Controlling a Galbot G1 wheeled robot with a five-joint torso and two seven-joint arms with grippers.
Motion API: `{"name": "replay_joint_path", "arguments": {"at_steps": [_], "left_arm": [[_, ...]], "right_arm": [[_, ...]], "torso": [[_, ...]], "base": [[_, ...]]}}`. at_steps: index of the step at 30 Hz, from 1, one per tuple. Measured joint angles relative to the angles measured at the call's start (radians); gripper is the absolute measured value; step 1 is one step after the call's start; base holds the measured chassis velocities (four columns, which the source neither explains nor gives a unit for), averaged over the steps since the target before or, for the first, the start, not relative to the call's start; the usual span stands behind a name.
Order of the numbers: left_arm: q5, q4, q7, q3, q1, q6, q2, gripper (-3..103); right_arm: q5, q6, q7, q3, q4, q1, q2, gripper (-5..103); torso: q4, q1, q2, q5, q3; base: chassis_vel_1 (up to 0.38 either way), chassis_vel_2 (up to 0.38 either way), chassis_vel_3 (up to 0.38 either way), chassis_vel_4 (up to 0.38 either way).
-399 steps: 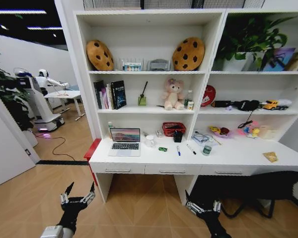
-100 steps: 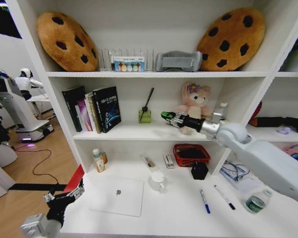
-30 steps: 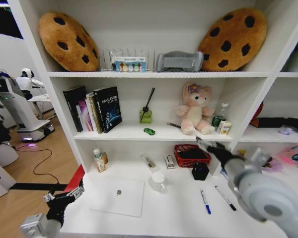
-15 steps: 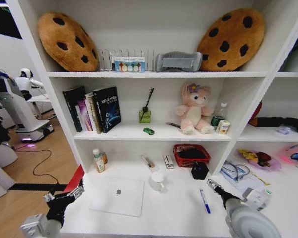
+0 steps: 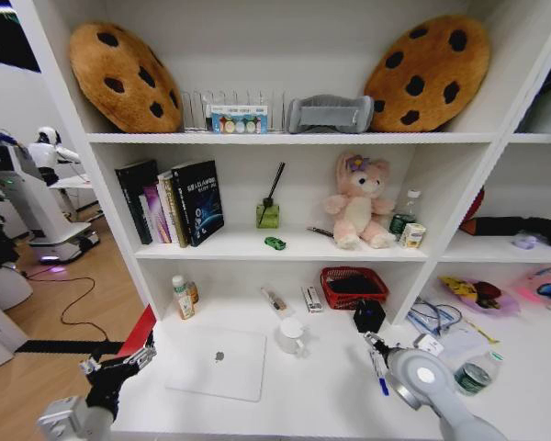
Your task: Organize the objects on the table.
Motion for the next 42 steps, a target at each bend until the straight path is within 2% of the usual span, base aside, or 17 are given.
{"name": "replay_joint_path", "arguments": {"at_steps": [6, 16, 22, 24, 26, 28, 30, 32, 33, 36, 38, 39, 40, 42], "left_arm": [[0.0, 0.0, 0.0, 0.0, 0.0, 0.0, 0.0, 100], [0.0, 0.0, 0.0, 0.0, 0.0, 0.0, 0.0, 100], [0.0, 0.0, 0.0, 0.0, 0.0, 0.0, 0.0, 100], [0.0, 0.0, 0.0, 0.0, 0.0, 0.0, 0.0, 100], [0.0, 0.0, 0.0, 0.0, 0.0, 0.0, 0.0, 100], [0.0, 0.0, 0.0, 0.0, 0.0, 0.0, 0.0, 100], [0.0, 0.0, 0.0, 0.0, 0.0, 0.0, 0.0, 100], [0.0, 0.0, 0.0, 0.0, 0.0, 0.0, 0.0, 100], [0.0, 0.0, 0.0, 0.0, 0.0, 0.0, 0.0, 100], [0.0, 0.0, 0.0, 0.0, 0.0, 0.0, 0.0, 100], [0.0, 0.0, 0.0, 0.0, 0.0, 0.0, 0.0, 100], [0.0, 0.0, 0.0, 0.0, 0.0, 0.0, 0.0, 100], [0.0, 0.0, 0.0, 0.0, 0.0, 0.0, 0.0, 100], [0.0, 0.0, 0.0, 0.0, 0.0, 0.0, 0.0, 100]], "right_arm": [[0.007, -0.019, -0.022, -0.03, -0.051, 0.048, -0.009, 100], [0.004, -0.101, -0.119, -0.059, -0.054, 0.013, -0.053, 100], [-0.007, -0.17, -0.203, -0.06, -0.071, -0.016, -0.119, 100], [-0.008, -0.176, -0.211, -0.061, -0.07, -0.021, -0.132, 100], [-0.022, -0.193, -0.251, -0.058, -0.053, -0.05, -0.181, 100], [-0.041, -0.197, -0.276, -0.056, -0.05, -0.063, -0.195, 101], [-0.077, -0.201, -0.331, -0.061, -0.048, -0.089, -0.226, 93], [-0.089, -0.201, -0.343, -0.066, -0.049, -0.094, -0.232, 93], [-0.101, -0.201, -0.353, -0.071, -0.056, -0.097, -0.237, 88], [-0.102, -0.201, -0.361, -0.072, -0.074, -0.095, -0.24, 78], [-0.102, -0.201, -0.361, -0.072, -0.074, -0.095, -0.24, 78], [-0.102, -0.201, -0.362, -0.072, -0.075, -0.095, -0.241, 66], [-0.102, -0.201, -0.365, -0.072, -0.078, -0.095, -0.242, 61], [-0.102, -0.201, -0.368, -0.071, -0.082, -0.095, -0.243, 61]], "torso": [[0.0, 0.0, 0.0, 0.0, 0.0], [-0.0002, 0.0, 0.0, -0.0001, 0.0], [-0.0003, 0.0, 0.0, 0.0, 0.0], [-0.0002, 0.0, 0.0, 0.0, 0.0], [-0.0001, 0.0, 0.0, 0.0, 0.0], [-0.0001, 0.0, 0.0, -0.0001, 0.0], [-0.0003, 0.0, 0.0, -0.0003, 0.0], [-0.0003, 0.0, 0.0, 0.0, 0.0], [-0.0003, 0.0, 0.0, 0.0001, 0.0], [-0.0002, 0.0, 0.0, 0.0, 0.0], [-0.0002, 0.0, 0.0, 0.0, 0.0], [-0.0002, 0.0, 0.0, -0.0001, 0.0], [-0.0001, 0.0, 0.0, -0.0004, 0.0], [0.0, 0.0, 0.0, -0.0008, 0.0]], "base": [[0.0, 0.0, 0.0, 0.0], [0.0, 0.0, 0.0, 0.0], [0.0, 0.0, 0.0, 0.0], [0.0, 0.0, 0.0, 0.0], [0.0, 0.0, 0.0, 0.0], [0.0, 0.0, 0.0, 0.0], [0.0, 0.0, 0.0, 0.0], [0.0, 0.0, 0.0, 0.0], [0.0, 0.0, 0.0, 0.0], [0.0, 0.0, 0.0, 0.0], [0.0, 0.0, 0.0, 0.0], [0.0, 0.0, 0.0, 0.0], [0.0, 0.0, 0.0, 0.0], [0.0, 0.0, 0.0, 0.0]]}}
